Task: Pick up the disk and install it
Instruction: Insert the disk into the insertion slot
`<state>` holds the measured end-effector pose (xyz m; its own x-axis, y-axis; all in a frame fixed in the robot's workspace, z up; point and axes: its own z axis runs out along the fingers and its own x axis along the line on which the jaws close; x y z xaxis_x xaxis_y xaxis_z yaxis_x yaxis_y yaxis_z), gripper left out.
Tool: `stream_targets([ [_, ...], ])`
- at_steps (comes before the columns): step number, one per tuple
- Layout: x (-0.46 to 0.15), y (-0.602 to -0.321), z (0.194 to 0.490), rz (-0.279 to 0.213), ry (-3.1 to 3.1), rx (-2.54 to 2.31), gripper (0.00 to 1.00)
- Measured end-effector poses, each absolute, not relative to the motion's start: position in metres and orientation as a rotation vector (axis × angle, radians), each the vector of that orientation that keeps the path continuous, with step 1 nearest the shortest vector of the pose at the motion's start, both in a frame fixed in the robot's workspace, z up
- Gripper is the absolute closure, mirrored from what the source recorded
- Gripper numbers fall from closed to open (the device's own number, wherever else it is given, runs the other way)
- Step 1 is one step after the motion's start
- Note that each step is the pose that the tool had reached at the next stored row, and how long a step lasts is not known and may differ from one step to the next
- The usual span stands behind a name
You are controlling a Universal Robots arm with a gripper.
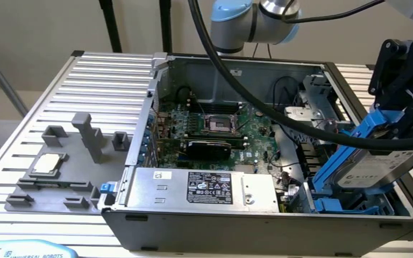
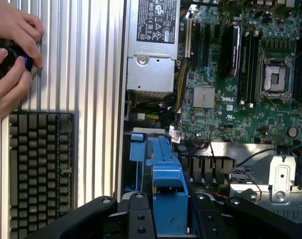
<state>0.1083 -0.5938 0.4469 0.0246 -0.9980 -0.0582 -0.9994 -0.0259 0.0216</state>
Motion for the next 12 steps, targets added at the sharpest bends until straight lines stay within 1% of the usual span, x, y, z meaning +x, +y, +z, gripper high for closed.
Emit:
stream_targets([
  [12, 0.1078, -0.5938, 0.4408, 0.085, 2.209, -2.197, 0.67],
])
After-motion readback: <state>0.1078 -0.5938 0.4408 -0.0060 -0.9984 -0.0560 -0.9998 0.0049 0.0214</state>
